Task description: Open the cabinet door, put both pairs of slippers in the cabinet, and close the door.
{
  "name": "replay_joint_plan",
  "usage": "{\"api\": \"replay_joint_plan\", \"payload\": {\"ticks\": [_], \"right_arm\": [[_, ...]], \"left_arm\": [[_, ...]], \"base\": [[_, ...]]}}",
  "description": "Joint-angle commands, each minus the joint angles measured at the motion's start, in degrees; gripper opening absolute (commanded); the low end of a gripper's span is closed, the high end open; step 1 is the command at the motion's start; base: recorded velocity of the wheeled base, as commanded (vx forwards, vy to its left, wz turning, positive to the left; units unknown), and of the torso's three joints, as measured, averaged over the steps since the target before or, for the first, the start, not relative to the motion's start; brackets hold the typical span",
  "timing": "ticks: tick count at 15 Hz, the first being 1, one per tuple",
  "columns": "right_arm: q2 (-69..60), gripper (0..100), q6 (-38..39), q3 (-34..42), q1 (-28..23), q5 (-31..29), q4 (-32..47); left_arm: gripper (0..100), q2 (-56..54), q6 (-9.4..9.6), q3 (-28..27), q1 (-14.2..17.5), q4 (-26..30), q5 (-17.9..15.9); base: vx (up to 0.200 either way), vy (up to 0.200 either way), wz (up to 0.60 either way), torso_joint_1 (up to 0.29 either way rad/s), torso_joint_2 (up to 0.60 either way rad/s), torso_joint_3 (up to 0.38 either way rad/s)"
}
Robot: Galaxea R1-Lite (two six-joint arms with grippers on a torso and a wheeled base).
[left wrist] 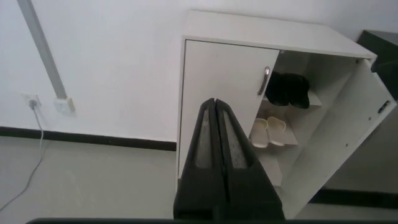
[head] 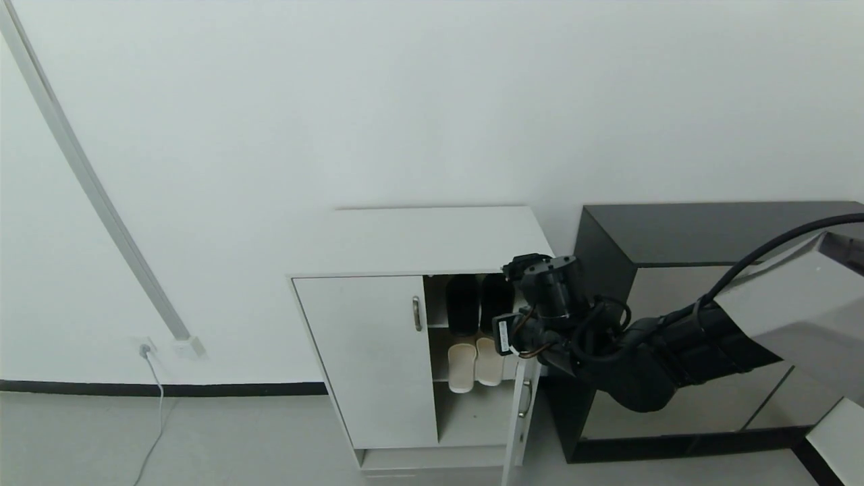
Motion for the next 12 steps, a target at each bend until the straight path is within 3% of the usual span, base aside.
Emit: {"api": "replay_joint_plan", "payload": {"ticks": [1, 3, 8, 12], "right_arm": [[-0.5, 0, -0.4, 0.8, -0.5, 0.0, -0.1], [-1.8, 0, -1.2, 1.9, -0.8, -0.8, -0.1], [-8.3, 0, -2.1, 12.0, -2.4, -1.2, -0.1], [-11.3, 0, -2.0, 20.7, -3.2, -1.1, -0.4]], "left_arm": [[0, 0.0, 0.05, 0.0, 0.0, 0.0, 0.0], [0, 0.0, -0.04, 0.0, 0.0, 0.0, 0.0], [0, 0.0, -0.04, 0.0, 0.0, 0.0, 0.0], [0, 0.0, -0.04, 0.0, 0.0, 0.0, 0.0]], "base": [[0.0, 0.0, 0.0, 0.0, 0.0, 0.0], [0.0, 0.0, 0.0, 0.0, 0.0, 0.0], [0.2, 0.0, 0.0, -0.003, 0.0, 0.002], [0.0, 0.0, 0.0, 0.0, 0.0, 0.0]]}}
